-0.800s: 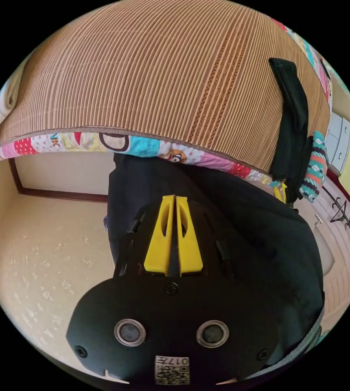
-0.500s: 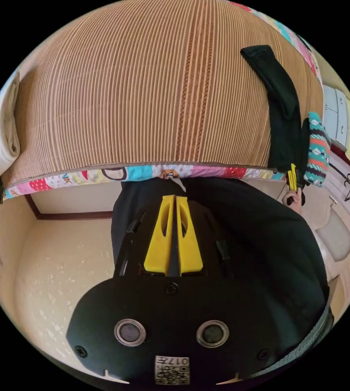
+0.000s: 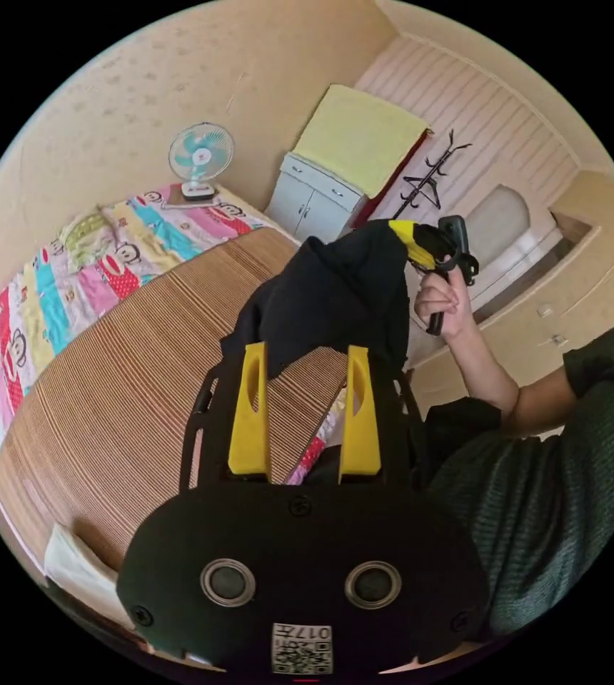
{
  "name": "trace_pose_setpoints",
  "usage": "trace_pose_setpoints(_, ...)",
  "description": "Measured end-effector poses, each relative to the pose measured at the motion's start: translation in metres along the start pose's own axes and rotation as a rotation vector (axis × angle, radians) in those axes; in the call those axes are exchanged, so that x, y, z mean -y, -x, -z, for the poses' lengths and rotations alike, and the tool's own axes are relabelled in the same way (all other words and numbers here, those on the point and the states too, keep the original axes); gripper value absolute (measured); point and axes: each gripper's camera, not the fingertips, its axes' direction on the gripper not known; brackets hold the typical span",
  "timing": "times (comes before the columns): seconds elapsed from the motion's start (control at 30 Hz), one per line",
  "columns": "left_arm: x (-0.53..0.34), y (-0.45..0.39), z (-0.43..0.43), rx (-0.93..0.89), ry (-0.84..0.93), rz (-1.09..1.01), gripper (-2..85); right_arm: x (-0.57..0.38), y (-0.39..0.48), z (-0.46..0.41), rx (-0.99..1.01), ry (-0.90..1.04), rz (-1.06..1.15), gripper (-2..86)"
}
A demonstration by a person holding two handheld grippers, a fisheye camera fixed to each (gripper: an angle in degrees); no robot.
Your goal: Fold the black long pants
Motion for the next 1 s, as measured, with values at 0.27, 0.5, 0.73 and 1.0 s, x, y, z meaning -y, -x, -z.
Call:
trace_pose_setpoints(0.27,-0.023,-0.115,0.068,0.157,-0.276,-0.14,21.0,-0.064,0.177,-0.097,0.026,-0.088,0.188,1.8)
trace_pose_setpoints(0.5,-0.068,-0.173,0.114,0.214,-0.381,-0.175,18.5,-0.117,0.256,-0.144,0.071,-0.147,0.308,1.7)
trace_pose_setpoints(0.73,-0.118,-0.196,0.192,0.228,-0.582,-0.119,21.4,-0.172,0.358,-0.217,0.048,-0.037,0.558,1.5)
trace_pose_setpoints(1.0,-0.125,-0.213,0.251,0.105,-0.67,-0.146,18.9,-0.218,0.416,-0.284,0.092,0.065,0.629,1.5)
